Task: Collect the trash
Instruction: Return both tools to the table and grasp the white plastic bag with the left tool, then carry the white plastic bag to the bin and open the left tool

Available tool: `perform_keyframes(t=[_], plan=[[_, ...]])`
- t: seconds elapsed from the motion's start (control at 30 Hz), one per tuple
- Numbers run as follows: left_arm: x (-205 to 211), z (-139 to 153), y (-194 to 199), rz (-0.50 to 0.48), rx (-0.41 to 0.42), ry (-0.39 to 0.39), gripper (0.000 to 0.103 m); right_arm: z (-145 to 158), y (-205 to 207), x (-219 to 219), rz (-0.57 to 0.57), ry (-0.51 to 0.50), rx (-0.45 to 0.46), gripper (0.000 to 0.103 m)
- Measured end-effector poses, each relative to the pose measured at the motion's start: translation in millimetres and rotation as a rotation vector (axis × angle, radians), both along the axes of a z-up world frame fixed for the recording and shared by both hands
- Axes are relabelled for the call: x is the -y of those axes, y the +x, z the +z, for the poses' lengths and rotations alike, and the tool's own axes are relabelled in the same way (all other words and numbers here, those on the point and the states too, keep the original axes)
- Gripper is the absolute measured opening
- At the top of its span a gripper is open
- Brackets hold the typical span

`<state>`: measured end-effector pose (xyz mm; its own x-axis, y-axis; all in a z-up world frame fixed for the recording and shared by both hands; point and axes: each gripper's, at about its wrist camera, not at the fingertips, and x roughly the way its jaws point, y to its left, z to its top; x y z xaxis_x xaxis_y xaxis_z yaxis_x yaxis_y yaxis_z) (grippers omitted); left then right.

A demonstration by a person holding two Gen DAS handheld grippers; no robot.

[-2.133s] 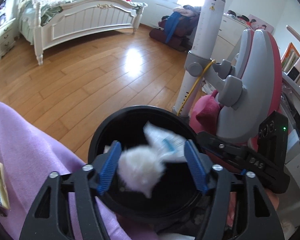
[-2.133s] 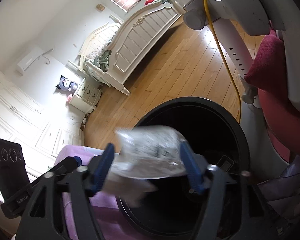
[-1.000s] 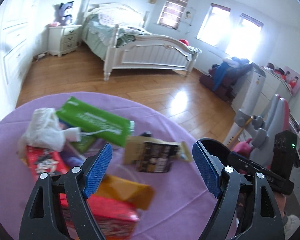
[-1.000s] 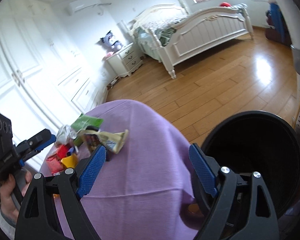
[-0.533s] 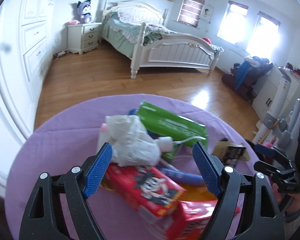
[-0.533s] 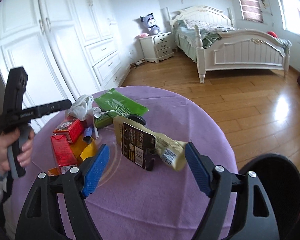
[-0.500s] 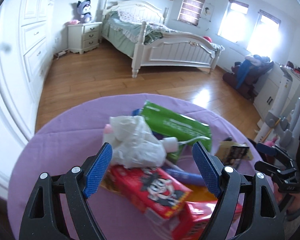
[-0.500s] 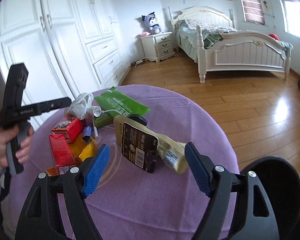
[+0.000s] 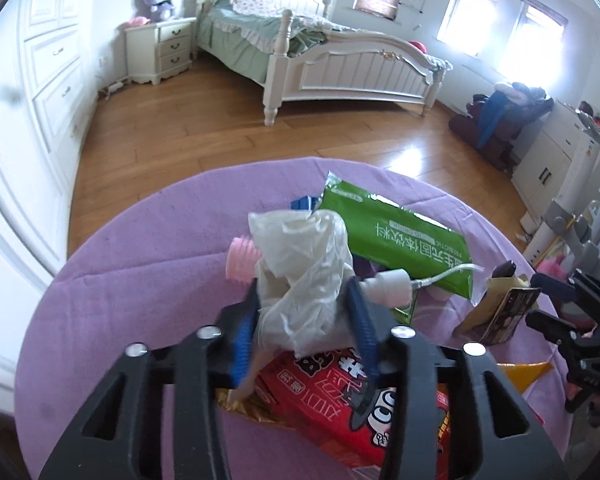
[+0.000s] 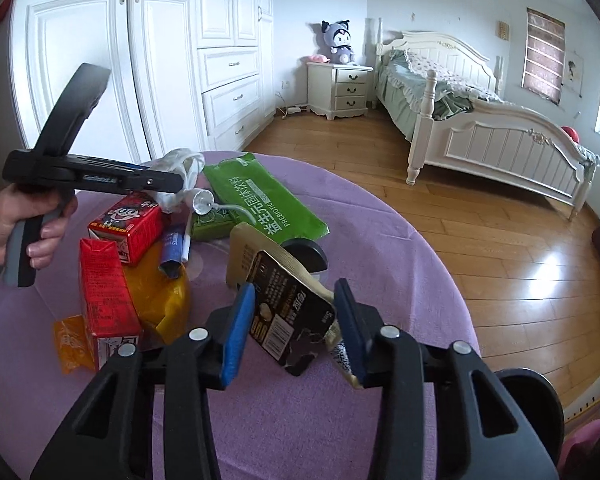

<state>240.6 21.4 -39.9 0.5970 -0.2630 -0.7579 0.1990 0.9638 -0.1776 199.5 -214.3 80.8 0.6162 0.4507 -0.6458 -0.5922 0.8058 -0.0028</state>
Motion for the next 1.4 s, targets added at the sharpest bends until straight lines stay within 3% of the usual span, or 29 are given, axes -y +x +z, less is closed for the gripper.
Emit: perform_keyframes(t=[0.13, 0.33, 0.47, 0.77, 1.1, 1.4], plan=[[4.0, 3.5, -3.0, -0.005, 0.031, 0.028, 0.012, 0.9, -8.0, -4.7, 0.034, -0.003, -0.009, 0.028], [7.6, 19.8, -14.7, 0.002, 0.079, 0.021, 0.010, -0.5, -24.6, -16.9, 0.122, -0.024, -0.011, 0.028], [10.1, 33.8, -29.8, 0.003, 0.116, 0.004, 0.010, -2.3, -28.5, -21.7, 0.100, -0.080, 0.022, 0.003], [31.9, 66.2, -64.4, -0.041, 0.189, -0.046, 0.010, 18.1, -20.7, 17.4, 0.055, 0.141, -0.043, 0.002], [126.0, 78.4, -76.4, -0.208, 0.190, -0.116, 0.010, 35.9, -27.2, 76.6, -0.097, 0.277, 0.011, 0.002], [249.0, 51.7, -73.2, -0.377, 0.138, -0.142, 0.010, 19.7, -17.5, 168.1, -0.345, 0.350, -0.034, 0.002]])
